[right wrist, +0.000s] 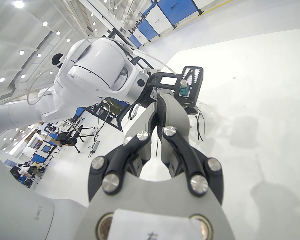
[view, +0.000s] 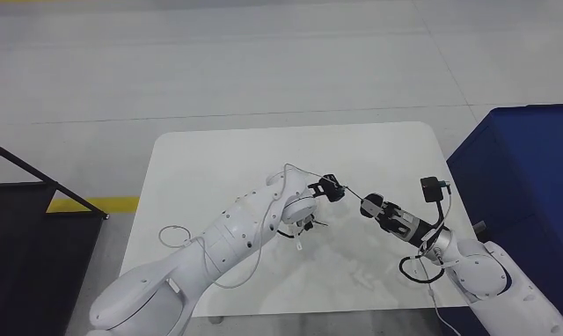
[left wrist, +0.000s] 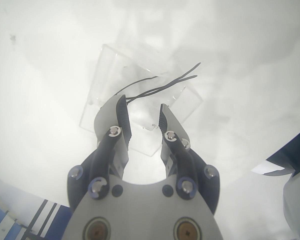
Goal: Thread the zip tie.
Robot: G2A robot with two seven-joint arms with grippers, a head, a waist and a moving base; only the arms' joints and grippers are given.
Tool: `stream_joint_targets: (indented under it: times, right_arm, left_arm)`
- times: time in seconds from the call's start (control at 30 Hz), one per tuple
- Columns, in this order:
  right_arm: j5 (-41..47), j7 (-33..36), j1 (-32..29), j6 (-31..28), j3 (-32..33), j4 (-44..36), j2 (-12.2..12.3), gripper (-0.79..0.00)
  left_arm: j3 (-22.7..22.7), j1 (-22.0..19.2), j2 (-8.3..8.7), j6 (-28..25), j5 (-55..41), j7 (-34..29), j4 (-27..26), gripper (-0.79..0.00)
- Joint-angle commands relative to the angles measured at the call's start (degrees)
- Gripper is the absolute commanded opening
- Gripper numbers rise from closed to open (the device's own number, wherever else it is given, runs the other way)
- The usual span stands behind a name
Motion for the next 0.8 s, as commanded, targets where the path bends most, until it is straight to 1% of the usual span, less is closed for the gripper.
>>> stream_joint_targets:
  times: [0.0,0.33,0.43,0.5,0.63,0.73,0.77]
  right_arm:
    - [0.0,0.0,0.0,0.0,0.0,0.0,0.0,-0.785]
    - [0.0,0.0,0.0,0.0,0.0,0.0,0.0,-0.785]
    - [0.0,0.0,0.0,0.0,0.0,0.0,0.0,-0.785]
    - [0.0,0.0,0.0,0.0,0.0,0.0,0.0,-0.785]
    - [0.0,0.0,0.0,0.0,0.0,0.0,0.0,-0.785]
    - [0.0,0.0,0.0,0.0,0.0,0.0,0.0,-0.785]
    - [0.0,0.0,0.0,0.0,0.0,0.0,0.0,-0.785]
  left_arm:
    - [0.1,0.0,-0.30,-0.3,0.1,0.5,0.5,-0.542]
    - [1.6,-1.0,-2.63,-3.2,-0.3,1.5,6.0,-0.536]
    - [1.8,-1.3,-3.29,-3.6,-0.4,1.9,7.3,-0.545]
    - [1.9,-1.5,-3.70,-3.8,-0.5,2.2,8.1,-0.566]
    - [2.2,-1.5,-4.45,-4.2,-0.5,2.7,9.4,-0.554]
    - [2.4,-1.6,-4.95,-4.4,-0.4,3.2,10.1,-0.570]
    - [2.4,-1.6,-5.05,-4.5,-0.3,3.3,10.3,-0.594]
